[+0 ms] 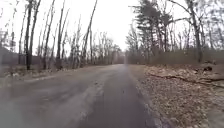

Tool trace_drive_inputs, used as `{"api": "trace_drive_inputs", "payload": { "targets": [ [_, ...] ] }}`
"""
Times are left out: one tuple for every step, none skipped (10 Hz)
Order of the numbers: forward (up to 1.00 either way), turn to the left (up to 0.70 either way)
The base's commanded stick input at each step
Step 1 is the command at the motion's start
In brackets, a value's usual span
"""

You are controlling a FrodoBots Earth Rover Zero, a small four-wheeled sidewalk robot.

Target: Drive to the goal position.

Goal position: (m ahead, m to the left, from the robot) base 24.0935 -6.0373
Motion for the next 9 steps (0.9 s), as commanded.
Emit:
{"api": "trace_drive_inputs", "payload": {
  "targets": [
    [1.00,0.00],
    [1.00,0.00],
    [1.00,0.00],
    [1.00,0.00],
    [1.00,0.00],
    [1.00,0.00],
    [1.00,0.00],
    [1.00,0.00],
    [1.00,0.00]
  ]
}}
